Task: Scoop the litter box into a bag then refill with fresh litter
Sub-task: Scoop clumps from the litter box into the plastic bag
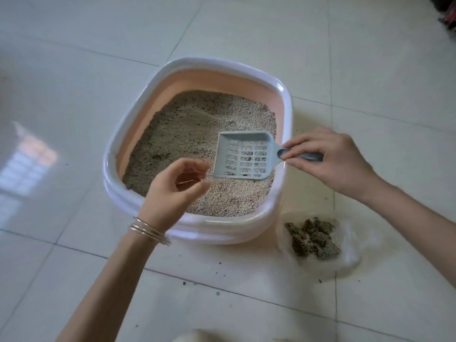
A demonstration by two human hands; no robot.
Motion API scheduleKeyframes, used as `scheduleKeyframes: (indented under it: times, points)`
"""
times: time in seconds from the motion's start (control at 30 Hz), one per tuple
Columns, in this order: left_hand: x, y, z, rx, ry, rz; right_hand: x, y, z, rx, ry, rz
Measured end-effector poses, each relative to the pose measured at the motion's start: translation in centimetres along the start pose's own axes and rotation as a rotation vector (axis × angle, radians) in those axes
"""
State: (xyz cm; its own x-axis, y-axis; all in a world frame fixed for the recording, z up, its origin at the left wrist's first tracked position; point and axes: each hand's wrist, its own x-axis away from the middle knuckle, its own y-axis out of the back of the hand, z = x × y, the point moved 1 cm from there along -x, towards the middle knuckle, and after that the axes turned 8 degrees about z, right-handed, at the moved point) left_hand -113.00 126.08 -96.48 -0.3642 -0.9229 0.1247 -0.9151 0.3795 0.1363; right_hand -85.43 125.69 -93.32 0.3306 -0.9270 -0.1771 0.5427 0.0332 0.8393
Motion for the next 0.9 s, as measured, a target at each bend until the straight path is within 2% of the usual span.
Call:
scheduleKeyframes:
  times: [0.33, 0.5, 0.77, 0.9]
  points:
    - [1.9, 5.1, 2.2, -0.04, 0.082, -0.194, -7.5, -7.2, 1.5, 0.027, 0.024, 0.157]
    - [1.3, 6.9, 2.4, -0.061, 0.098, -0.265, -10.2, -9.6, 1.0, 0.215, -0.025, 0.209]
    - [1.0, 8.7, 2.9, -0.042, 0.118, -0.307, -13.6, -9.9, 1.7, 0.359, -0.036, 0.365]
    - [1.2, 8.9, 3.2, -0.017, 0.123, -0.302, -13.4, -7.9, 0.9, 0.253, -0.113, 0.385]
